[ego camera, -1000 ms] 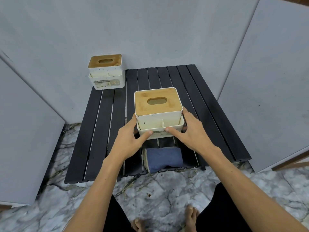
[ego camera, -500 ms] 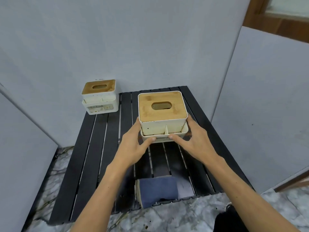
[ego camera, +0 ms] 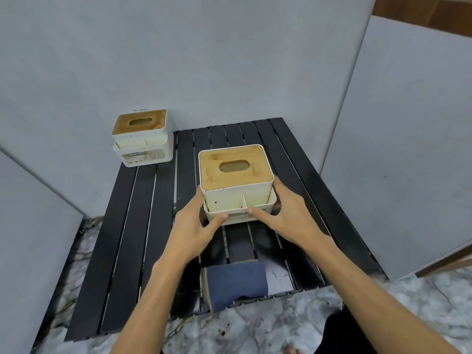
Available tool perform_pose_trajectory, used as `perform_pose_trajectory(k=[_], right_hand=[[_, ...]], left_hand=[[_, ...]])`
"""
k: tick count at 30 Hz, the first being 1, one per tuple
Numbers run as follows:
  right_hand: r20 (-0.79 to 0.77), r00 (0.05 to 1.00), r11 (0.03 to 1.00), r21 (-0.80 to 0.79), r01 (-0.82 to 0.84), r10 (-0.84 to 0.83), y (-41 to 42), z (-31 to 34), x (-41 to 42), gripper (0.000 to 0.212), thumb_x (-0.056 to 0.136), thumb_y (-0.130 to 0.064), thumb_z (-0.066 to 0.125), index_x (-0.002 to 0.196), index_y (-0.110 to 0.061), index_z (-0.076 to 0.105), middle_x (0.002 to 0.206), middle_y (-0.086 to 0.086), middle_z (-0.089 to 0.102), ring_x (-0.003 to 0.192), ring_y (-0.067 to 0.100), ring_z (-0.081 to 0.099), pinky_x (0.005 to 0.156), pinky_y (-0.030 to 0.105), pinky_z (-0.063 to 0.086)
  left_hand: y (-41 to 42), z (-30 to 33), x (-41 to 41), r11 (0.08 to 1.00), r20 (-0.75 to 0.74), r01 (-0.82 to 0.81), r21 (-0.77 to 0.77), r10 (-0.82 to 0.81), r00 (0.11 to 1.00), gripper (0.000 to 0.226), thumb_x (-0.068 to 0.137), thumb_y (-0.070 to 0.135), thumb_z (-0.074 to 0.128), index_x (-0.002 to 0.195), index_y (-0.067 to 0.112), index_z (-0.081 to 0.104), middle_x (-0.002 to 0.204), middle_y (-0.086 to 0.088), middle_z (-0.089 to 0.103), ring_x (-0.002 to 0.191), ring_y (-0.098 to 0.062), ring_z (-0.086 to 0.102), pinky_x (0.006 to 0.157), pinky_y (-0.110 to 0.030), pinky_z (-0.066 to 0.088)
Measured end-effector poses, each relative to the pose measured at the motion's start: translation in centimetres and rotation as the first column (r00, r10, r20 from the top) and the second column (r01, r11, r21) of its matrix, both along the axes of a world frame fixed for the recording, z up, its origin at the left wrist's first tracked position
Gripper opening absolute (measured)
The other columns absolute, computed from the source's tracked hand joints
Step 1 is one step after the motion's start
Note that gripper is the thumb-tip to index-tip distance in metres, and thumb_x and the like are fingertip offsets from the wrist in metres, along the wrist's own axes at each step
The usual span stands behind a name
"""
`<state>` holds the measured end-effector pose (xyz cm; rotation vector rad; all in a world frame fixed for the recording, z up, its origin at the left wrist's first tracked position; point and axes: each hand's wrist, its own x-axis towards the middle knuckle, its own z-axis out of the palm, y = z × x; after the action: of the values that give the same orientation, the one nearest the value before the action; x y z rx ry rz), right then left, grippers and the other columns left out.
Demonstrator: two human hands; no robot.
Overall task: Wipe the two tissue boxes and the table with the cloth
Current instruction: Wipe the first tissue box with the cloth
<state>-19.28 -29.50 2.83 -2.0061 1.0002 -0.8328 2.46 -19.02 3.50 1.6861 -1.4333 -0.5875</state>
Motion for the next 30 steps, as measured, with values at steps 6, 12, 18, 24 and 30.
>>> perform_pose_trajectory(k=[6,12,18,24,30], right_hand=[[-0.019,0.999,0.999,0.038,-0.029,0.030,2.1,-0.7,1.3,0.079,0.073,-0.061,0.075,0.139,-0.035,0.039,0.121,-0.017,0.060,0.112,0.003,0.059,0.088,0.031,0.056],[-0.063,0.997,0.996,0.078,-0.039,0.044,3.4,-0.3,1.3,0.084,0.074,-0.064,0.073,0.143,-0.038,0.034,0.128,-0.015,0.057,0.116,0.004,0.056,0.093,0.034,0.055],[-0.095,0.990,0.951,-0.300,0.074,-0.107,11.1,1.2,0.9,0.047,0.089,-0.039,0.062,0.129,-0.017,0.050,0.120,-0.006,0.049,0.113,0.012,0.048,0.093,0.035,0.048],[-0.529,0.827,0.823,-0.374,-0.428,0.190,14.9,-3.9,1.2,0.050,0.094,-0.049,0.047,0.140,-0.029,0.048,0.143,-0.013,0.048,0.131,0.010,0.044,0.107,0.031,0.037],[-0.318,0.943,0.823,-0.505,-0.259,0.102,14.1,-5.1,2.4,0.027,0.086,-0.013,0.061,0.112,-0.019,0.064,0.114,-0.008,0.064,0.098,0.018,0.060,0.081,0.031,0.043]], left_hand=[[3.1,-0.3,0.7,0.999,-0.052,-0.046,0.008,0.046,0.998,0.062,0.090,0.021,0.076,0.144,0.034,0.049,0.122,0.027,0.066,0.112,0.004,0.064,0.096,-0.016,0.050],[4.8,-0.4,0.5,0.998,-0.095,-0.053,0.018,0.055,0.994,0.063,0.091,0.022,0.075,0.146,0.038,0.046,0.126,0.024,0.065,0.114,0.004,0.062,0.094,-0.015,0.050],[6.3,-0.9,1.7,0.988,-0.104,-0.144,0.060,0.150,0.983,0.079,0.092,0.034,0.072,0.158,0.028,0.030,0.155,0.014,0.043,0.135,0.002,0.045,0.105,-0.028,0.050],[6.0,2.2,2.2,0.991,-0.031,-0.107,-0.077,0.105,0.994,0.076,0.092,0.021,0.071,0.157,0.031,0.031,0.160,0.014,0.033,0.144,-0.002,0.034,0.111,-0.031,0.041],[2.4,4.3,3.1,0.992,0.073,0.105,0.069,-0.110,0.991,0.074,0.091,0.023,0.061,0.155,0.040,0.030,0.165,0.020,0.014,0.152,-0.008,0.012,0.122,-0.042,0.019]])
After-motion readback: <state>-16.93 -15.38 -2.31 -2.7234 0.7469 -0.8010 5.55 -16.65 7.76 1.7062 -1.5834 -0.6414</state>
